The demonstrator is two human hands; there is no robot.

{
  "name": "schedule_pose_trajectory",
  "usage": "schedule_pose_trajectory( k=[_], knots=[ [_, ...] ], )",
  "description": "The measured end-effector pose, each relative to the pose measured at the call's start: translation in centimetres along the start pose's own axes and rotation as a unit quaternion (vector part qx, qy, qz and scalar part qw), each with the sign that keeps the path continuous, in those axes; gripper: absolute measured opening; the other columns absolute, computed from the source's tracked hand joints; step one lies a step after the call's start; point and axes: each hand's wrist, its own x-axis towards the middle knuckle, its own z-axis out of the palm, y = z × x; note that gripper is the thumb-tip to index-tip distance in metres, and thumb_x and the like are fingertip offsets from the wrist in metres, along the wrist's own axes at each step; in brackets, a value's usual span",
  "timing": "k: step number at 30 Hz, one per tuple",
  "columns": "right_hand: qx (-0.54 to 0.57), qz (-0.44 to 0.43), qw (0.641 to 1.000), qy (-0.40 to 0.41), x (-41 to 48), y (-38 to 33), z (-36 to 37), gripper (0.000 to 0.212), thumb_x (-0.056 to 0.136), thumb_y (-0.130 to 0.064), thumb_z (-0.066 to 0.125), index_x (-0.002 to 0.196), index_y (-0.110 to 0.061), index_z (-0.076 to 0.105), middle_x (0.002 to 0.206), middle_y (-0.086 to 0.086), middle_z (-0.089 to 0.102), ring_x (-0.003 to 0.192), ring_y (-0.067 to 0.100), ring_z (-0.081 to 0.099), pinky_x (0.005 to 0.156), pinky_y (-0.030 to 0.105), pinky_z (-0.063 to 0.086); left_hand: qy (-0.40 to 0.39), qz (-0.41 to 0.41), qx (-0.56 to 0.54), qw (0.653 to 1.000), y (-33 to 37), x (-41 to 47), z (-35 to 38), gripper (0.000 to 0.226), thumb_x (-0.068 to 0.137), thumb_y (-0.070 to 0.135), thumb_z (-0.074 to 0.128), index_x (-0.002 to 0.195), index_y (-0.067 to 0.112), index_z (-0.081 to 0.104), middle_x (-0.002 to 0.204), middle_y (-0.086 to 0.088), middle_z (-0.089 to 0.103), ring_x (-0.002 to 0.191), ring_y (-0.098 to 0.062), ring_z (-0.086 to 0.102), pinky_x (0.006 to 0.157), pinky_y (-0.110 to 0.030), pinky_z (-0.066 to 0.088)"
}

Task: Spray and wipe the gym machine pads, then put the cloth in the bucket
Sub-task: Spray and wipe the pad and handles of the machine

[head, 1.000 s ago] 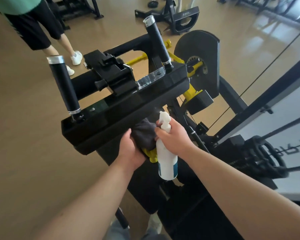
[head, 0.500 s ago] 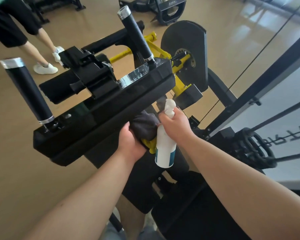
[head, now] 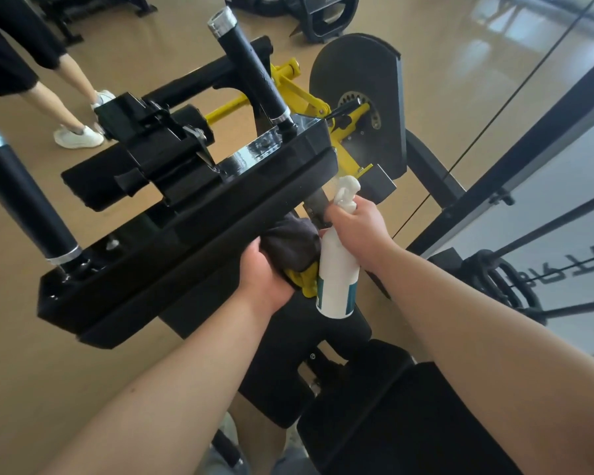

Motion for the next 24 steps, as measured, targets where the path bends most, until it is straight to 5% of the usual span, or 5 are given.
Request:
schedule_pose_trajectory(
  k=[4, 10, 15, 21, 24],
  knots=[
    [0.005, 0.006, 0.999, -0.044, -0.8, 0.6, 0.8, 0.011, 0.095, -0.035, 0.065, 0.102, -0.03, 0.06, 0.095, 0.0, 0.068, 0.091, 0.022, 0.069, 0.076, 0.04, 0.06, 0.007, 0.01, -0.014, 1.0, 0.0, -0.3, -1.0, 0.054, 0.106, 0.047, 0.034, 0.141, 0.013, 0.058, 0.134, -0.027, 0.064, 0.128, -0.045, 0.06, 0.117, -0.058, 0.037],
    [-0.101, -0.02, 0.983, -0.154, -4.7, 0.6, 3.7, 0.013, 0.092, -0.031, 0.069, 0.088, -0.026, 0.058, 0.083, -0.007, 0.066, 0.079, 0.014, 0.067, 0.062, 0.027, 0.051, 0.061, 0.018, -0.033, 0.997, 0.0, -2.7, -4.8, 0.061, 0.105, 0.051, 0.034, 0.14, 0.007, 0.058, 0.135, -0.028, 0.063, 0.124, -0.043, 0.063, 0.115, -0.055, 0.04],
    [-0.07, -0.035, 0.965, -0.25, -7.7, 0.4, 7.5, 0.013, 0.094, -0.031, 0.069, 0.102, -0.025, 0.062, 0.083, -0.008, 0.074, 0.075, 0.008, 0.074, 0.07, 0.029, 0.06, 0.125, 0.066, -0.035, 0.989, 0.7, -5.6, -7.9, 0.06, 0.106, 0.05, 0.029, 0.122, 0.008, 0.069, 0.115, -0.024, 0.073, 0.114, -0.039, 0.068, 0.095, -0.047, 0.052],
    [0.007, 0.011, 0.959, -0.284, -10.5, 0.7, 11.8, 0.019, 0.094, -0.027, 0.069, 0.106, -0.012, 0.066, 0.084, 0.0, 0.079, 0.076, 0.018, 0.077, 0.081, 0.045, 0.065, 0.115, 0.11, -0.067, 0.985, 2.4, -7.7, -12.9, 0.062, 0.105, 0.052, 0.028, 0.141, 0.012, 0.059, 0.138, -0.024, 0.062, 0.13, -0.043, 0.058, 0.116, -0.054, 0.037],
    [-0.001, -0.006, 0.947, -0.32, -12.2, 0.8, 13.4, 0.009, 0.095, -0.019, 0.068, 0.103, -0.018, 0.068, 0.083, -0.005, 0.077, 0.077, 0.014, 0.076, 0.078, 0.037, 0.064, 0.077, 0.129, -0.069, 0.986, 2.9, -9.3, -14.9, 0.059, 0.103, 0.047, 0.034, 0.141, 0.01, 0.06, 0.142, -0.024, 0.059, 0.132, -0.042, 0.057, 0.113, -0.053, 0.041]
  ],
)
